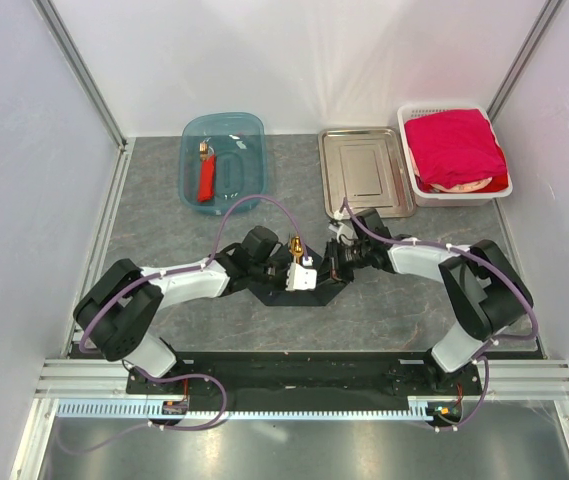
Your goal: Place the utensils on the paper napkin and roll it up
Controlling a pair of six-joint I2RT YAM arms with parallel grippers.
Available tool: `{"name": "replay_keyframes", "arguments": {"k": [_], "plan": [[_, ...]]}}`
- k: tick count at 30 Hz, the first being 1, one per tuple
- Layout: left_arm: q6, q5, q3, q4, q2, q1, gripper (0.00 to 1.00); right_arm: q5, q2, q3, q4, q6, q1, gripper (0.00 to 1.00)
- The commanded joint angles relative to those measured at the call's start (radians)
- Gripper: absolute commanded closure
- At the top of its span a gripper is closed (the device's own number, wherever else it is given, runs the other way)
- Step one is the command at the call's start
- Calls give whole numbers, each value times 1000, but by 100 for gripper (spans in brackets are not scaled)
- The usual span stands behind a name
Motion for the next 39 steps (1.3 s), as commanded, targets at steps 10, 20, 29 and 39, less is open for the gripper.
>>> {"name": "replay_keyframes", "arguments": {"k": [10, 20, 29, 39], "plan": [[-27, -84, 45, 55, 28, 10, 98, -15, 24, 107, -25, -39, 1, 89], [-21, -97, 48, 73, 33, 17, 98, -13, 40, 126, -53, -55, 1, 89], [-22, -121, 63, 87, 64, 19, 98, -19, 61, 104, -38, -44, 6, 89], [-24, -124, 74, 82, 77, 19, 98, -6, 107, 78, -32, -66, 38, 96]]}}
